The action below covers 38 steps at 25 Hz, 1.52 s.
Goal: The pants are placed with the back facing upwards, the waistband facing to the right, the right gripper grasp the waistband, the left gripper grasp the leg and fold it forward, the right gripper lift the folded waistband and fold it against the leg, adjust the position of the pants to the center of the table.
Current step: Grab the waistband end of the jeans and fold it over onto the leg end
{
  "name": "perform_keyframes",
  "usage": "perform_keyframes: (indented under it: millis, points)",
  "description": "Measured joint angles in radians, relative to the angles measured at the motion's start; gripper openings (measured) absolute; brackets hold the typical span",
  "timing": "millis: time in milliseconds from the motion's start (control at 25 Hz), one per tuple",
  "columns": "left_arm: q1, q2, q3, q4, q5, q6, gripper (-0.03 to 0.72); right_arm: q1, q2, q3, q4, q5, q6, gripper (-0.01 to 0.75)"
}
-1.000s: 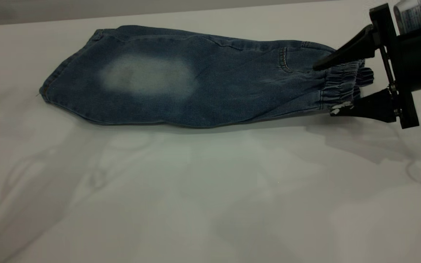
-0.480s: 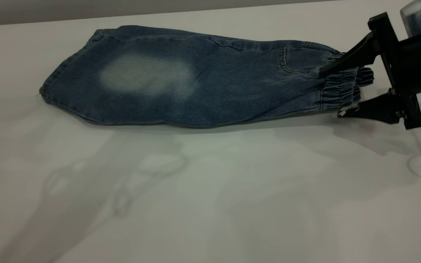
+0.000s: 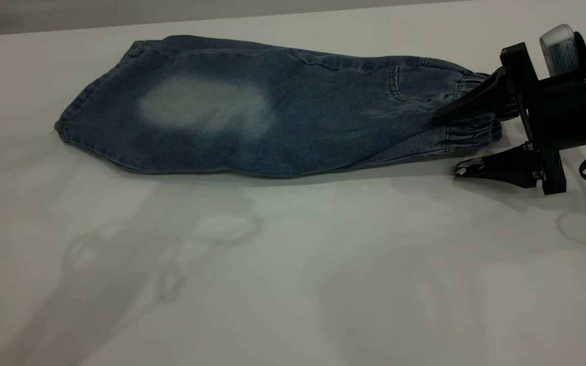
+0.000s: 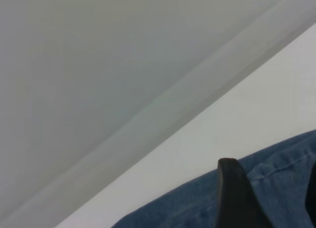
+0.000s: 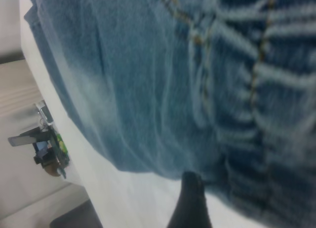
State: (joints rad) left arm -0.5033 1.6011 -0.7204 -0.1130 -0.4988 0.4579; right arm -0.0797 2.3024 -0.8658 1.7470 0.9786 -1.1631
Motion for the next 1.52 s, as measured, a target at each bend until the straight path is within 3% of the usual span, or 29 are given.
perform_keyframes:
  millis: [560, 680, 800, 920, 1120, 1280, 1520]
  points:
    - [0.000, 0.002, 0.000, 0.001, 0.049, 0.000, 0.330, 0.000, 0.004, -0.082, 0.002, -0.143, 0.029, 0.476]
    - [0.000, 0.008, 0.000, 0.001, 0.087, 0.000, 0.330, 0.000, 0.004, -0.090, 0.000, -0.163, 0.032, 0.397]
    - [0.000, 0.044, 0.000, 0.004, 0.109, 0.000, 0.330, 0.000, 0.005, -0.090, -0.004, -0.181, 0.030, 0.237]
    - [0.000, 0.102, 0.000, 0.007, 0.053, -0.018, 0.330, 0.000, 0.005, -0.090, -0.004, -0.185, 0.017, 0.073]
    - [0.000, 0.220, -0.002, 0.021, -0.046, -0.079, 0.330, 0.000, 0.002, -0.089, -0.003, -0.166, -0.018, 0.063]
    - [0.000, 0.327, -0.030, 0.096, -0.130, -0.090, 0.330, 0.000, -0.031, -0.089, -0.005, -0.090, -0.045, 0.063]
    - [0.000, 0.505, -0.172, 0.166, -0.138, -0.216, 0.330, 0.000, -0.144, -0.089, -0.008, 0.013, -0.064, 0.063]
